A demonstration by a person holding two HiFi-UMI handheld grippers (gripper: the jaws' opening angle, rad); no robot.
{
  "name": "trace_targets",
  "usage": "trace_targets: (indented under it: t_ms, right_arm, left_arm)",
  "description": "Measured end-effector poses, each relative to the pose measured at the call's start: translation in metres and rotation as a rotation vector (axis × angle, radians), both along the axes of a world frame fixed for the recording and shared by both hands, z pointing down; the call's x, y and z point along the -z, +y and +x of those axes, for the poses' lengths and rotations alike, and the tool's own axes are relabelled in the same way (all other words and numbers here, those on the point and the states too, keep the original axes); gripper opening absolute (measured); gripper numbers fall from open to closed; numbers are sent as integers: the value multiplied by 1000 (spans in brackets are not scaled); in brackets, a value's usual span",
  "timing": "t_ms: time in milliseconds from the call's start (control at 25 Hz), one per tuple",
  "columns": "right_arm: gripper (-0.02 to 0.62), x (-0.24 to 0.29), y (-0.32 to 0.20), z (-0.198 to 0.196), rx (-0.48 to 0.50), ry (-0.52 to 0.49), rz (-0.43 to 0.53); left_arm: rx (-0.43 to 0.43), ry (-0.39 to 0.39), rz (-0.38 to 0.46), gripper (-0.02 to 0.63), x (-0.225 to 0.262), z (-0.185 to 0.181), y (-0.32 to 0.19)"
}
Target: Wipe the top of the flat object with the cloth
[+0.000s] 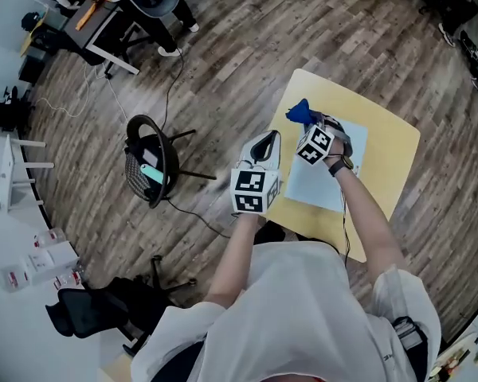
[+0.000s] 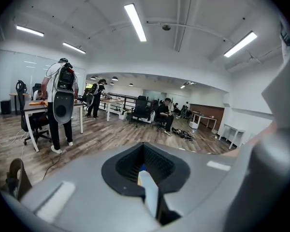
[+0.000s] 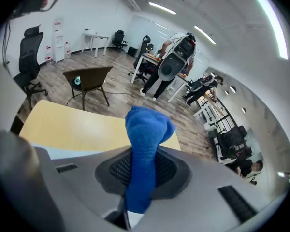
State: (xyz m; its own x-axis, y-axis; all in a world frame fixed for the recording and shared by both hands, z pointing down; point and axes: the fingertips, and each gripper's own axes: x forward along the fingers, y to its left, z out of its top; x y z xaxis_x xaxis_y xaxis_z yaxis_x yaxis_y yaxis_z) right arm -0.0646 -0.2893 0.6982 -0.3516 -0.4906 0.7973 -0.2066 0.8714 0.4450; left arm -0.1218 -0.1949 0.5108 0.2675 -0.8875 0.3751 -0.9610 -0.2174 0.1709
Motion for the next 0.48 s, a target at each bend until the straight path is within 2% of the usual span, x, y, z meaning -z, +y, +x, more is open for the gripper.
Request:
trace_targets:
  t_ms: [240, 480]
  right_arm:
    - [63, -29, -15, -1, 43, 50, -24]
    - [63, -36, -16, 44, 30, 92, -23]
  left_arm:
    - [-10, -32, -25, 9, -6, 4, -6]
    - [-59, -25, -27, 9, -7, 30, -18]
